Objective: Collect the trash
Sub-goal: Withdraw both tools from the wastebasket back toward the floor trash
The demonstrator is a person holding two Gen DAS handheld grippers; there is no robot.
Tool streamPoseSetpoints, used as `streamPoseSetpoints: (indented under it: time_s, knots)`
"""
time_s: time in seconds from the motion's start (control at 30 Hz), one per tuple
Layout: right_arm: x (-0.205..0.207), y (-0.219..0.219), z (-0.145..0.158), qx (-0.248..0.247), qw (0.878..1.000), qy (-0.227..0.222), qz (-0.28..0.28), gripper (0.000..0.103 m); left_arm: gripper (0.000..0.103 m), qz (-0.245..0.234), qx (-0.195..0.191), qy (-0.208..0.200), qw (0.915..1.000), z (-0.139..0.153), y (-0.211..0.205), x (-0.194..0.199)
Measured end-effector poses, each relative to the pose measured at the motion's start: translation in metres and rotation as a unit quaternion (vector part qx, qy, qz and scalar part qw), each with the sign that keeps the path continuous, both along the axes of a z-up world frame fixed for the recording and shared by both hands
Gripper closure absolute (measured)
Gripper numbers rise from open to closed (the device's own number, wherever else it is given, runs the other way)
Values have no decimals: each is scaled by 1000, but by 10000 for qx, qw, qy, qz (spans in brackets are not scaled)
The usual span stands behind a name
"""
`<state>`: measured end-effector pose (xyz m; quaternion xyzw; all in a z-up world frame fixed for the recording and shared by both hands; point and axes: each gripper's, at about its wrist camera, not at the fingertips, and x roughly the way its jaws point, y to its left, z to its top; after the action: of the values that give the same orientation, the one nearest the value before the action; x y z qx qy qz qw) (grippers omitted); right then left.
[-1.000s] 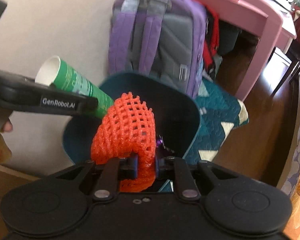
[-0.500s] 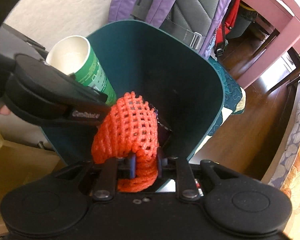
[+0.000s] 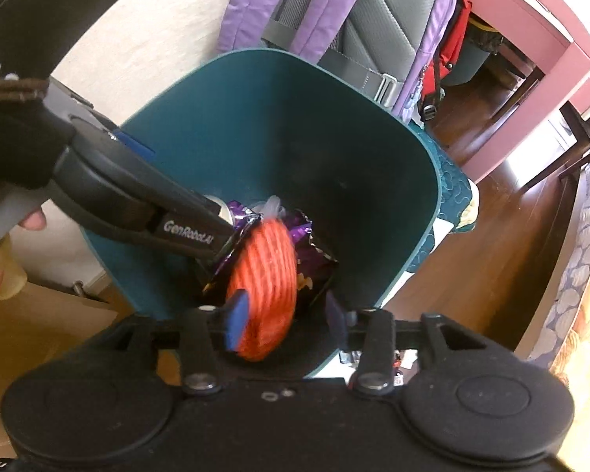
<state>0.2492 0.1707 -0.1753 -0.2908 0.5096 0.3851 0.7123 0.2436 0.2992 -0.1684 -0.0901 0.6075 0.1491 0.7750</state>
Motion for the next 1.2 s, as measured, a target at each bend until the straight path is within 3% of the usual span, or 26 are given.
streamPoseSetpoints:
  time_s: [0.23, 0.5, 0.77, 1.0, 1.2]
  knots:
    - [-4, -15, 25, 398, 9990, 54, -188, 42, 34, -23, -40, -234, 9997, 18, 0, -10]
    - [-8, -53, 67, 954, 9936, 19, -611, 39, 34, -465, 59, -769, 9959, 60, -16, -22]
    - [-8, -118, 108, 1491, 9807, -113, -1259, 34, 28, -1005, 100, -1339, 9858, 104, -47, -27]
    - [-4, -182, 120, 1659, 9666, -349, -1921, 28, 23, -1328, 86, -1557, 9788, 116, -87, -20]
    - [2, -246, 108, 1689, 9562, -396, -2356, 19, 23, -1448, 124, -1645, 9756, 113, -130, -6]
